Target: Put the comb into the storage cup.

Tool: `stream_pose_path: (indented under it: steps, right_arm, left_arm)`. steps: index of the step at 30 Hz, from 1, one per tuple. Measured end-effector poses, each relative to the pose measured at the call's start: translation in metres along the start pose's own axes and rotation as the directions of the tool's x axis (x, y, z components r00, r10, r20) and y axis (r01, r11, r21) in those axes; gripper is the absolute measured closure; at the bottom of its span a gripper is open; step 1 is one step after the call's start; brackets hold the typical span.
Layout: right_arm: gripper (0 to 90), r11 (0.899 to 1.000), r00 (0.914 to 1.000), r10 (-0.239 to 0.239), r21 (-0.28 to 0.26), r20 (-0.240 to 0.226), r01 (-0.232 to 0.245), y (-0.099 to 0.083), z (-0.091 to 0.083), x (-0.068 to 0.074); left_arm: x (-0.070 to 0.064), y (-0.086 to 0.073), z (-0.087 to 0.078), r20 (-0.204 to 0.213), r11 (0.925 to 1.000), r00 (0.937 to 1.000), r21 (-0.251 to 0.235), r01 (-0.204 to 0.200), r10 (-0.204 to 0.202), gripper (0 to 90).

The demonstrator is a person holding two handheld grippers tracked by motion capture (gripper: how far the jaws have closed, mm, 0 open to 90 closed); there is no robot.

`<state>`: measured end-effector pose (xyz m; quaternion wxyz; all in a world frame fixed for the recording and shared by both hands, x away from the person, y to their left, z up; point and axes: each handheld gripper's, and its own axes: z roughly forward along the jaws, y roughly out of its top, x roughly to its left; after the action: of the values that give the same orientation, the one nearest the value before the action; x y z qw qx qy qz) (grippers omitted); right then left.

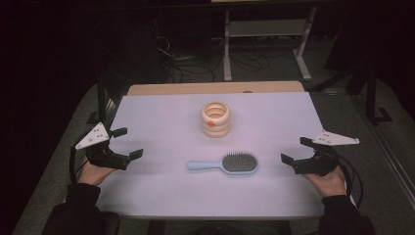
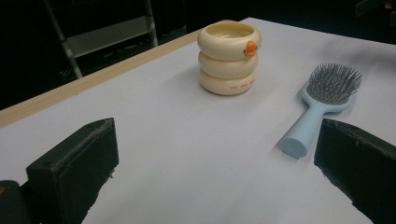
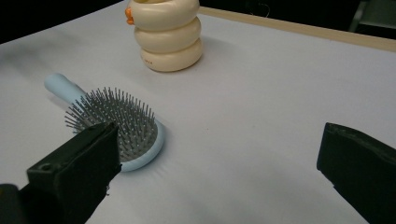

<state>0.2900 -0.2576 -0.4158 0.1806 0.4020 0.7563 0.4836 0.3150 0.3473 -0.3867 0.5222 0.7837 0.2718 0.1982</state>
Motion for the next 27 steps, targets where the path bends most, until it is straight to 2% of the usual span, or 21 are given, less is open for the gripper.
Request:
stream_pose_path:
  steps: [3, 10, 14, 21, 27]
  right_arm:
    - [0.0, 1.000, 1.0000, 0.002, -0.003, -0.002, -0.002, 0.000, 0.000, 0.000]
    - [0.0, 1.000, 1.0000, 0.000, 0.001, -0.004, 0.000, 0.000, 0.000, 0.000]
    - [0.0, 1.000, 1.0000, -0.001, 0.002, -0.006, 0.001, 0.000, 0.000, 0.000]
    - [0.0, 1.000, 0.9999, -0.003, 0.008, -0.010, 0.003, 0.000, 0.001, 0.001]
    - [0.0, 1.000, 0.9999, -0.003, 0.010, -0.012, 0.003, 0.000, 0.001, 0.001]
  left_arm:
    - [-0.001, 0.006, 0.005, 0.019, 0.9998, 0.9997, 0.016, -0.015, 0.014, 0.0]
    - [-0.002, 0.016, 0.013, 0.036, 0.9982, 0.9986, 0.044, -0.040, 0.039, 0.0]
    - [-0.002, 0.021, 0.016, 0.049, 0.9981, 0.9980, 0.045, -0.042, 0.040, 0.0]
    - [-0.006, 0.033, 0.024, 0.070, 0.9935, 0.9947, 0.080, -0.081, 0.076, 0.0]
    - [-0.006, 0.041, 0.030, 0.088, 0.9917, 0.9925, 0.089, -0.093, 0.086, 0.0]
